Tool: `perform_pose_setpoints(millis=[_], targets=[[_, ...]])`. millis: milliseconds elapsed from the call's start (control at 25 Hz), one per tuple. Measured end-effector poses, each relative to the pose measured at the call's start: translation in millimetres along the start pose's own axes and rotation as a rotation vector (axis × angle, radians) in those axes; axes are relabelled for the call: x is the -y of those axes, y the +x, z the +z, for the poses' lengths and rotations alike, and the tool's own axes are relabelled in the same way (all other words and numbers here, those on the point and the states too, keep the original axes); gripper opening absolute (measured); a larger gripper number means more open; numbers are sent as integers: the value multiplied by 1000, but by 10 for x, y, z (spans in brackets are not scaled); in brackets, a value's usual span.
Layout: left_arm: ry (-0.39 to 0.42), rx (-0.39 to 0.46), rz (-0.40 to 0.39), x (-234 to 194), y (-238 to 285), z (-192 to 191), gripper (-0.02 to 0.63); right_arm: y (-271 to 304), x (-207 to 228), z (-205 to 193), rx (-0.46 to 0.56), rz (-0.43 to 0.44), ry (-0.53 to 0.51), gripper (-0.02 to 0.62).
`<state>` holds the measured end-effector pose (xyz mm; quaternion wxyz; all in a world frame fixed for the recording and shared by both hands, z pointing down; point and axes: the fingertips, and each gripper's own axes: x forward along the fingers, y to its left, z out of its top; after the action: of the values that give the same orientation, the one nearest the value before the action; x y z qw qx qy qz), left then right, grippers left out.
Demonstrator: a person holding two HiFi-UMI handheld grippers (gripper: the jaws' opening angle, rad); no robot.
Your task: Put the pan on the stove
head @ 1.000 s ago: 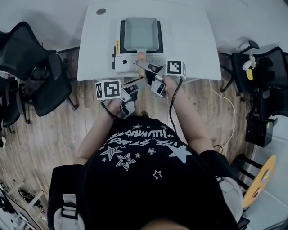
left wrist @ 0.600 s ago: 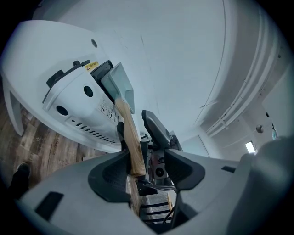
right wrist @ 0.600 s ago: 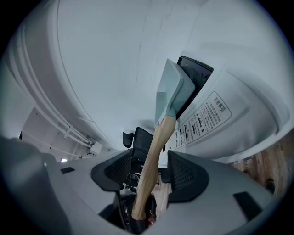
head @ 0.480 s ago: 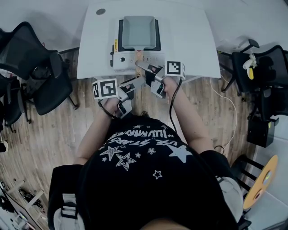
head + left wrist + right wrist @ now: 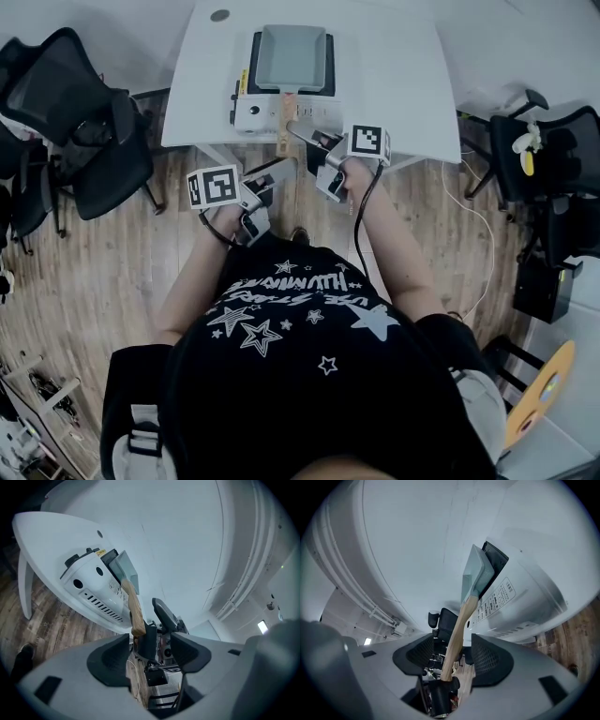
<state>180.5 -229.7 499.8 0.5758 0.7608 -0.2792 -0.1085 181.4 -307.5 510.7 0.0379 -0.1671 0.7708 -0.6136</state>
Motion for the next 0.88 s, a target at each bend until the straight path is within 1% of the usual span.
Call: perform_pose_setpoints(millis=[120, 240, 320, 440, 520, 640, 720, 800, 880], targets=[[16, 25, 19, 40, -64, -85, 256, -158, -1, -7, 17, -9, -34, 230], [22, 54, 31, 66, -128, -196, 255, -316, -65, -32, 42, 4, -45, 230], [40, 81, 36, 84, -174, -234, 255, -408, -119, -46, 53, 7, -73, 229], [70, 115, 41, 70, -242, -170, 255, -465, -133, -9, 73, -9, -112, 229], [80, 119, 42, 37, -282, -97, 255, -465, -130, 25, 90, -18, -122, 229], [93, 105, 33, -4, -350, -1, 255, -469, -150, 55, 123, -33, -137, 229], [113, 82, 24, -14, -411, 48, 255, -456, -174, 42, 154, -35, -123, 229], [152, 44, 8, 4, -459, 104, 253, -460, -182, 49, 200, -54, -120, 229], [204, 0, -8, 25, -512, 168, 244, -483, -196, 68, 256, -91, -141, 229]])
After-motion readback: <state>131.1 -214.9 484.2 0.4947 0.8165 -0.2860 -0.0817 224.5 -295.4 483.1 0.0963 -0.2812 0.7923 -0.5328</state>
